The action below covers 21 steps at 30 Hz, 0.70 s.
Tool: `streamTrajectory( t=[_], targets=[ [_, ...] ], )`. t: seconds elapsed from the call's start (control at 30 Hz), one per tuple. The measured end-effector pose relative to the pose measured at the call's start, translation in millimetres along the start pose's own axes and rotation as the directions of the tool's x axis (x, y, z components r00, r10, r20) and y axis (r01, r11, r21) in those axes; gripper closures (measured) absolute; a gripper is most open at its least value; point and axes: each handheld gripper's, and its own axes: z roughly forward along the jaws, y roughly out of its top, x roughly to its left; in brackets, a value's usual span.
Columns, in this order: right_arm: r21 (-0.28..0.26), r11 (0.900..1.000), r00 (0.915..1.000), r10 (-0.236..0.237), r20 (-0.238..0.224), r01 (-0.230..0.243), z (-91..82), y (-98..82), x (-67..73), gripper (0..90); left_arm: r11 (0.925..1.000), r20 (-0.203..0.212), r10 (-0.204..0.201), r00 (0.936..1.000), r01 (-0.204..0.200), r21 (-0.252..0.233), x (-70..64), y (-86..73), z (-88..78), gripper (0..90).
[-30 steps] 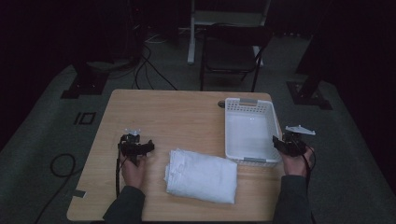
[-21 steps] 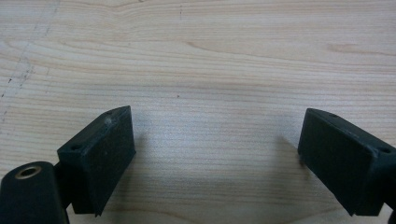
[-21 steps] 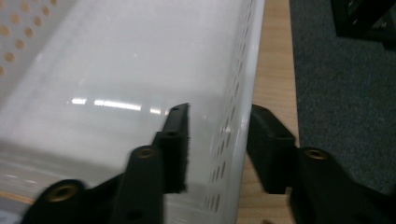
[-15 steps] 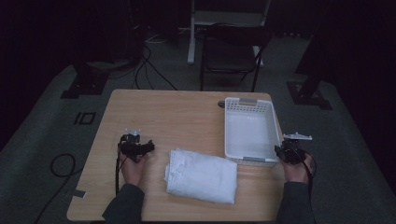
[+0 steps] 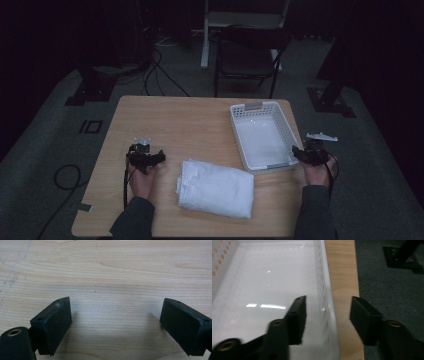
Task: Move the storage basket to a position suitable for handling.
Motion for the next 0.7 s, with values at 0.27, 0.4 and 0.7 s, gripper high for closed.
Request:
streamTrajectory(
  t=[0.27,0.4,0.7],
  targets=[
    [0.041,0.999,0.9994,0.002,0.036,-0.003,-25.6,-19.6,16.2,52.5,1.0,0.001,0.0,1.0,0.0,0.0,-0.1,-0.1,-0.1,10.0],
    [0.066,0.998,0.9975,-0.003,0.071,-0.001,-17.3,-13.4,10.8,72.2,1.0,0.001,0.0,1.0,0.0,0.0,-0.1,-0.1,-0.1,10.0],
    [0.066,0.997,0.9993,-0.031,0.019,0.03,4.3,-0.4,-7.2,81.6,1.0,0.002,0.0,1.0,0.0,0.0,-0.1,-0.2,-0.1,10.0]
  ],
)
